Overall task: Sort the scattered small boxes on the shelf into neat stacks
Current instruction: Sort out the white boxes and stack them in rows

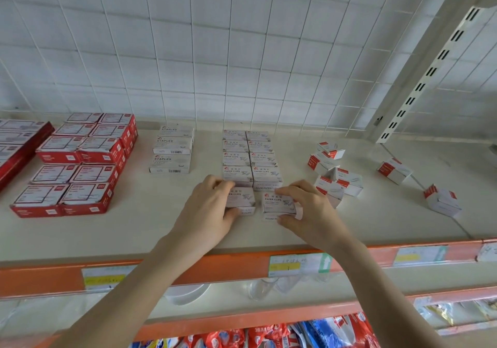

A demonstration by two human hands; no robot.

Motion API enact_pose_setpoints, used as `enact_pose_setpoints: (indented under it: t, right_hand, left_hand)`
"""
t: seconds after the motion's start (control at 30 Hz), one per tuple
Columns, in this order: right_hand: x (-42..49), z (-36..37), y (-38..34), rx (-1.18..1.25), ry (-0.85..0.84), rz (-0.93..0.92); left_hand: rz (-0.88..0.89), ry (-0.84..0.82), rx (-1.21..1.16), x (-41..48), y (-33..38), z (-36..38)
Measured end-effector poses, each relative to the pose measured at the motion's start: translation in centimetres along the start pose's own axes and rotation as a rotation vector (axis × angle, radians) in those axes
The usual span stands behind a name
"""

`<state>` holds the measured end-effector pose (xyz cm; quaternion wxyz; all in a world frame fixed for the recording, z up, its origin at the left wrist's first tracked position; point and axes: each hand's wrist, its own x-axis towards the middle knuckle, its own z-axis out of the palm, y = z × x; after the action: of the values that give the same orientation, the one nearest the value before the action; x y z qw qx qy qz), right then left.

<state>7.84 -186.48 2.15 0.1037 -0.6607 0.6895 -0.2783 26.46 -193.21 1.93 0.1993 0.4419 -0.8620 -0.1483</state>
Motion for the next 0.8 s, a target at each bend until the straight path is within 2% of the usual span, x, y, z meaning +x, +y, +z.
enact_pose_setpoints:
  t: [0.6,0.8]
  right_hand:
    - [-0.2,0.1,0.1,-0.020,-0.001,-0.017]
    - [-0.2,0.2,0.1,-0.016,0.017,-0.024]
  left_hand:
    - [0.060,0.063,0.071,0.5,0.1,0.9]
    - [0.092,0.036,0.138,0.4,0.2,0.9]
